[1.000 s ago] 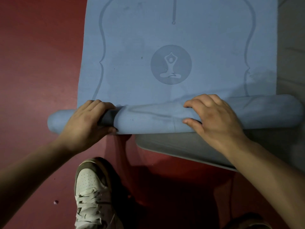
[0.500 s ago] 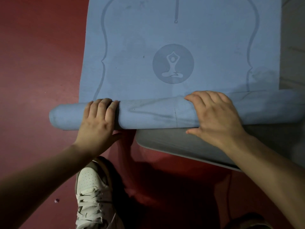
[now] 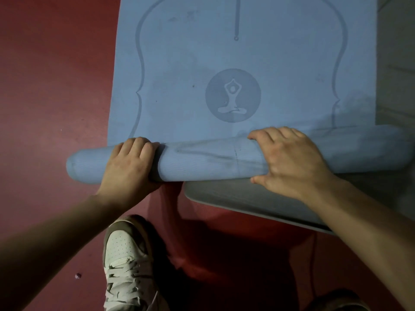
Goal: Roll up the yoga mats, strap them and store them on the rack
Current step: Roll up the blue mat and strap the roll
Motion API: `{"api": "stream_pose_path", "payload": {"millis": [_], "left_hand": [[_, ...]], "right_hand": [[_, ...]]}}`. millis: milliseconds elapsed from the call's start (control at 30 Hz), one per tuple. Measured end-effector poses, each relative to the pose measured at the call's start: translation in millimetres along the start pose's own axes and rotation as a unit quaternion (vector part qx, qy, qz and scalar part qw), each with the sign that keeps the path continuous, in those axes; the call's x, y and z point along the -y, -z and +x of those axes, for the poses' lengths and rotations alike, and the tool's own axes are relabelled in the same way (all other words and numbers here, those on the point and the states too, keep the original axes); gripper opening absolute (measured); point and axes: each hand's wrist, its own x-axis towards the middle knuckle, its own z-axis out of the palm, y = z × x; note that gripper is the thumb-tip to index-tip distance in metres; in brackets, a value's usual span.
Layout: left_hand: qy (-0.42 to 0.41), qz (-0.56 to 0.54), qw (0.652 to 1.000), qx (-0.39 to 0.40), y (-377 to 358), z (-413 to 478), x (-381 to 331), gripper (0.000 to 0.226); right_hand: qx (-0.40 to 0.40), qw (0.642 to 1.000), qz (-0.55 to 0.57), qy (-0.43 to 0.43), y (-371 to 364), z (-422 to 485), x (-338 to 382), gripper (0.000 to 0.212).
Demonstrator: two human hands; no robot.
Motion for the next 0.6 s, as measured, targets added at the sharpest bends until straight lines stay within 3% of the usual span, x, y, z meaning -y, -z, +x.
{"api": "stream_pose_path", "payload": {"millis": [267,600], "left_hand": [[-0.037,-0.036,0.998,0.035,-3.1,-32.8,-7.4,0.060],[-0.039,-0.103,0.993,0.043,3.1,-23.5,-1.3,0.067]], "right_hand": [[-0.003,1.000,0.006,-0.020,-21.3,-42.1,12.1,0.095],[-0.038,0.998,0.047,-0.010,-12.9,-33.5,1.2,0.086]]}}
